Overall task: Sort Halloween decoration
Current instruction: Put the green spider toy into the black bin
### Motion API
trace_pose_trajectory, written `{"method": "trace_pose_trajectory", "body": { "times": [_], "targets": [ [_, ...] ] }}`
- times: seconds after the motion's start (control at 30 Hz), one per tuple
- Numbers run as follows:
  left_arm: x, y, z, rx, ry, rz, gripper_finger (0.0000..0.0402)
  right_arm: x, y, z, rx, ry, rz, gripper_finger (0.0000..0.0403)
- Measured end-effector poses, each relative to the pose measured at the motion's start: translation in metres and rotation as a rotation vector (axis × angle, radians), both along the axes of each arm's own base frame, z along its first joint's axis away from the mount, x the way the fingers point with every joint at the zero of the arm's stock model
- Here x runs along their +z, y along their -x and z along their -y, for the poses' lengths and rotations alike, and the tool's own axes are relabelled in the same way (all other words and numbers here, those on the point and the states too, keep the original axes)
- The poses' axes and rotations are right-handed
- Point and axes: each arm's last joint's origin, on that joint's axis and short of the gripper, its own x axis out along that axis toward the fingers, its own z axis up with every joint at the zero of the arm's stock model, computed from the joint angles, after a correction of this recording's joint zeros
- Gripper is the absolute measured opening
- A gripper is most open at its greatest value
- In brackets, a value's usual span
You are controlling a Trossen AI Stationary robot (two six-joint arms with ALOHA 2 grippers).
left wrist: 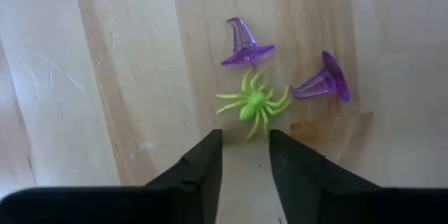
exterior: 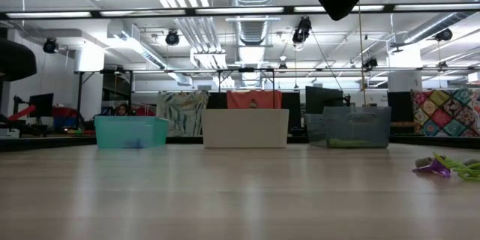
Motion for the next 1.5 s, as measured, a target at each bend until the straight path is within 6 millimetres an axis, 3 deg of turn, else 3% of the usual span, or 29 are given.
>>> {"method": "trace_pose_trajectory", "body": {
  "times": [0.43, 0.87, 1.2, 1.5],
  "targets": [
    [0.0, 0.0, -0.001, 0.002, -0.007, 0.001, 0.0005, 0.0, 0.0, 0.0, 0.0, 0.0, 0.0, 0.0064],
    [0.006, 0.008, -0.018, 0.158, -0.206, 0.055, 0.0, 0.0, 0.0, 0.0, -0.001, 0.0, 0.0, 0.0064],
    [0.031, 0.01, 0.009, -0.173, -0.084, 0.279, 0.0, -0.001, 0.0, 0.0, 0.0, 0.002, -0.001, 0.0064],
    [-0.006, 0.018, -0.002, -0.159, 0.006, 0.381, 0.0, -0.001, 0.0, 0.0, 0.001, 0.004, -0.001, 0.0063]
  ]
}}
